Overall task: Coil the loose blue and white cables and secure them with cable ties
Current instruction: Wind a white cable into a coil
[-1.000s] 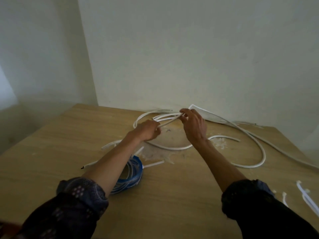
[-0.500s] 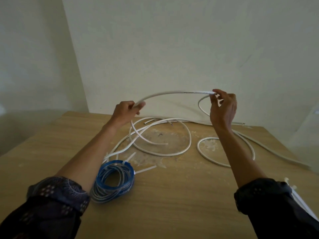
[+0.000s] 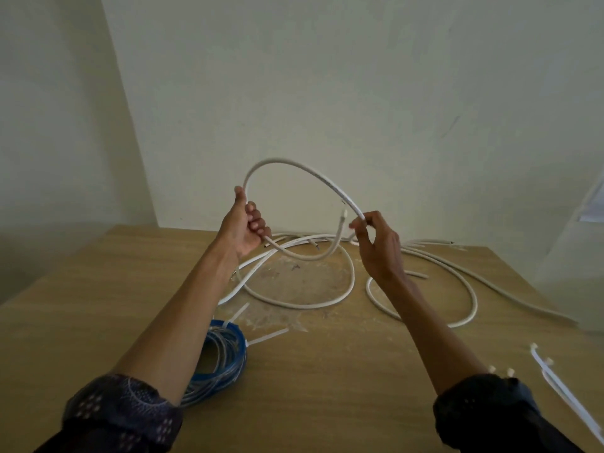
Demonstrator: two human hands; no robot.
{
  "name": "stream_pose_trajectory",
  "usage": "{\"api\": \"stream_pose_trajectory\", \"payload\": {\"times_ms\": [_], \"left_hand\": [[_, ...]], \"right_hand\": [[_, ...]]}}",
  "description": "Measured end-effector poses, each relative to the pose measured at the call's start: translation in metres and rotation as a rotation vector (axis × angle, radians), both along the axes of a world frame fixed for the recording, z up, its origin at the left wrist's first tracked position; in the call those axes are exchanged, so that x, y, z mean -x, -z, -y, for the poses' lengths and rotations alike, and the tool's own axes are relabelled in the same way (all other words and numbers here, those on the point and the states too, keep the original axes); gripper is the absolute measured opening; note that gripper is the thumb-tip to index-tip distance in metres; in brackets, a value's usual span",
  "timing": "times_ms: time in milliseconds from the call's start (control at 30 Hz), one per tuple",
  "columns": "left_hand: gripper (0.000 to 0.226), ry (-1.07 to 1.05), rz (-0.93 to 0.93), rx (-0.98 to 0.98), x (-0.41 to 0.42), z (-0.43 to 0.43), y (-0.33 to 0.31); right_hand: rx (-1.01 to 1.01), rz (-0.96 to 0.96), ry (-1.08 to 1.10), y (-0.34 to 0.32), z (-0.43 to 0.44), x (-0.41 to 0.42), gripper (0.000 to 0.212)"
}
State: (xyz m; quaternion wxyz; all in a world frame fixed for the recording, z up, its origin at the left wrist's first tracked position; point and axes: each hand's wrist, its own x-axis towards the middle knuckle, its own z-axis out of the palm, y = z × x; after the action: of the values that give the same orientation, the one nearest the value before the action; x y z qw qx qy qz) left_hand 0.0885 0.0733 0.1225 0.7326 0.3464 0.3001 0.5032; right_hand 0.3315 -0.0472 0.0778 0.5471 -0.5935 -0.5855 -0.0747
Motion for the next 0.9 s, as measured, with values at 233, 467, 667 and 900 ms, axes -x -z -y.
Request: {"api": "stream_pose_trajectory", "payload": {"times_ms": [233, 467, 667, 900], "left_hand": [[0.061, -0.016, 0.030, 0.304, -0.022, 0.006, 0.026], [0.056, -0.124, -0.021, 0.277, -0.036, -0.001, 0.055], [0.036, -0.133, -0.069, 0.322, -0.039, 0.006, 0.064], [0.079, -0.265, -0.350, -0.368, -0.033, 0.078, 0.051]], "right_hand": [[0.025, -0.101, -0.275, -0.023, 0.025, 0.045, 0.030], [0.067, 0.023, -0.272, -0.002, 0.021, 0.071, 0.057], [0.000, -0.100, -0.206, 0.004, 0.004, 0.075, 0.024], [-0.109, -0.031, -0.147, -0.023, -0.014, 0.083, 0.033]]}}
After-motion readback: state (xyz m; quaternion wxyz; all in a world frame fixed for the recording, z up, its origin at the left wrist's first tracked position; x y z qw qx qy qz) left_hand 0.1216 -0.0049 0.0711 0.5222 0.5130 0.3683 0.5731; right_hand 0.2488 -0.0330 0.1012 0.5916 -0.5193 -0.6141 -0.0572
